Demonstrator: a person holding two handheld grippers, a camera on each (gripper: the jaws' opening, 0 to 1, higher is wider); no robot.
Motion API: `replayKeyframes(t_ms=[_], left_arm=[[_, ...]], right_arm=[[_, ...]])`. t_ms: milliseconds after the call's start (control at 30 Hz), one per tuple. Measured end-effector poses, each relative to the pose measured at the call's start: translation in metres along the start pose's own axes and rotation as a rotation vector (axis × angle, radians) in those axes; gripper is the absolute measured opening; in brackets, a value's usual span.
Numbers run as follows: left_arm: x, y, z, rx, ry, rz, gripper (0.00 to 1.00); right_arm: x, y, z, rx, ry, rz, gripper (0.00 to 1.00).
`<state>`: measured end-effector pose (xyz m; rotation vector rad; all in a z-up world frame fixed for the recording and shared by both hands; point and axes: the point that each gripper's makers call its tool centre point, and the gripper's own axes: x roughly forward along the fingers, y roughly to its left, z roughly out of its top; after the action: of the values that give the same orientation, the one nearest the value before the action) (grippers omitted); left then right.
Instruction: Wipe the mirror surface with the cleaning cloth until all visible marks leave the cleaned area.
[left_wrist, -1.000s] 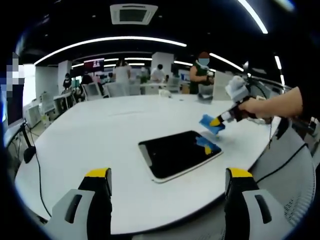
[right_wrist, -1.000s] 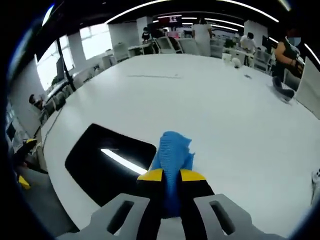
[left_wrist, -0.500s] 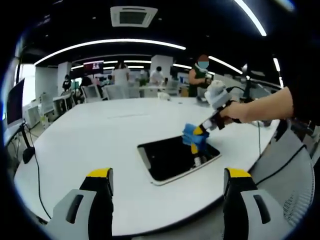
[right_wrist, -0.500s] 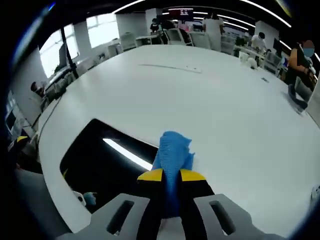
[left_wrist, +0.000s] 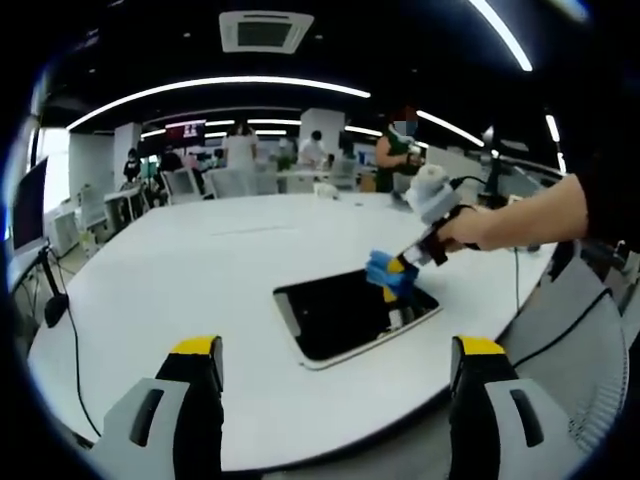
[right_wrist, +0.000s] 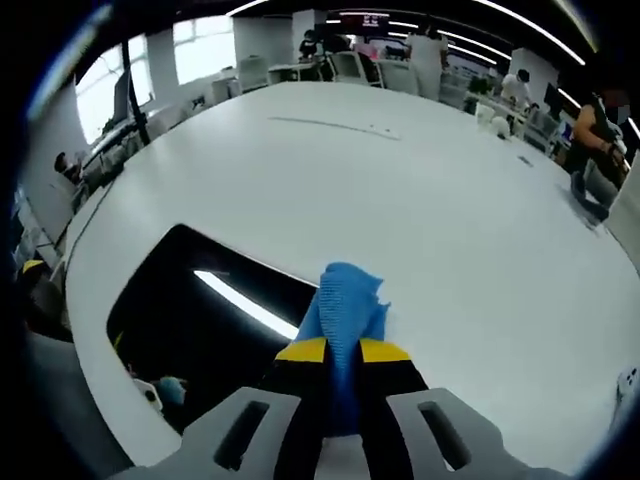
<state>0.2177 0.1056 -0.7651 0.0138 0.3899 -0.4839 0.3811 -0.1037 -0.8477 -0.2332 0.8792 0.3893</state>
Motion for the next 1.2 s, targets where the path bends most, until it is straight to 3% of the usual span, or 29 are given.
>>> replayKeyframes(t_ms=[667, 1200], left_arm=[[0.0, 0.002, 0.003, 0.007, -0.017, 0.013, 0.95], [0.001, 0.003, 0.001, 0.005, -0.01, 0.019, 0.96]], right_arm=[[0.004, 0.003, 0.005, 0.012, 0.009, -0.015, 0.05], [0.011, 0.023, 0.014, -0.022, 0.016, -0.006, 0.05]])
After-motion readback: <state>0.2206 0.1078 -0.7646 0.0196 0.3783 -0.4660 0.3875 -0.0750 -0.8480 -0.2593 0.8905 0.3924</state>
